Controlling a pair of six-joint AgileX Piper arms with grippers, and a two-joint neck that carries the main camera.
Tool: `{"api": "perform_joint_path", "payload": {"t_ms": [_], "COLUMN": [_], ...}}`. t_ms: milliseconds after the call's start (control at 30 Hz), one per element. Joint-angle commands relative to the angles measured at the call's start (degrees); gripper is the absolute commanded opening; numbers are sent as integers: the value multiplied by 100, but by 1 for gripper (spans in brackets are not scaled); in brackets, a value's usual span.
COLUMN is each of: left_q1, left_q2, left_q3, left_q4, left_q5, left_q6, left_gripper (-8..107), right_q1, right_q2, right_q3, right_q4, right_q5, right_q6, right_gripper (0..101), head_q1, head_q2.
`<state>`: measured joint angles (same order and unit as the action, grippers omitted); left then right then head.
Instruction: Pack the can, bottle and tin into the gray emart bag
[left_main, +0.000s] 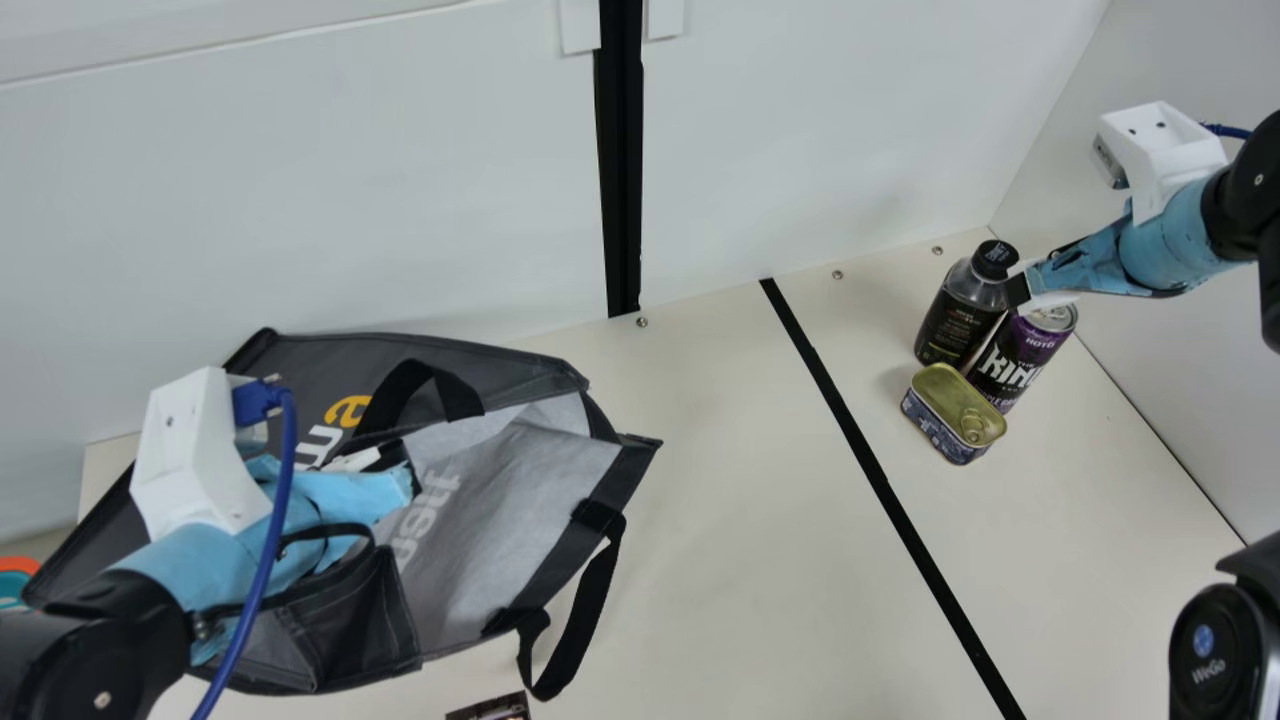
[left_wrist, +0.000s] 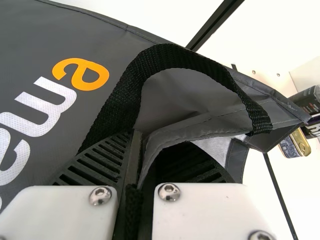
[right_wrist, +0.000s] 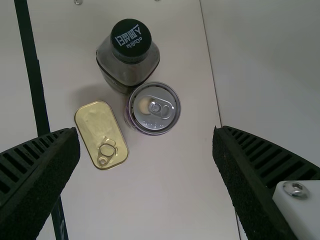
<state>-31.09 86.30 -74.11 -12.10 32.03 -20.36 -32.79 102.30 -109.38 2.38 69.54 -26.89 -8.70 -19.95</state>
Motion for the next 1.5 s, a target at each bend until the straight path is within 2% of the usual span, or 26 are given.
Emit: {"api": "perform_joint_path", "payload": {"t_ms": [0,600,1467], "left_q1": [0,0,0], "left_q2": [0,0,0], "left_q3": [0,0,0], "left_q4": [0,0,0], "left_q5": [0,0,0], "left_q6": [0,0,0], "left_gripper": [10,10,10], "right_q1": [-10,-97,7], "right_q2": [61,749,1851], "right_q3": [-14,-237,-963], "right_q4": [18,86,4], "right_q5": [-12,-111,36], "right_q6": [-11,-84,48], "right_gripper": [91,91,91], "head_q1": [-130,-130,-130], "head_q2": [-5,-5,-5]}}
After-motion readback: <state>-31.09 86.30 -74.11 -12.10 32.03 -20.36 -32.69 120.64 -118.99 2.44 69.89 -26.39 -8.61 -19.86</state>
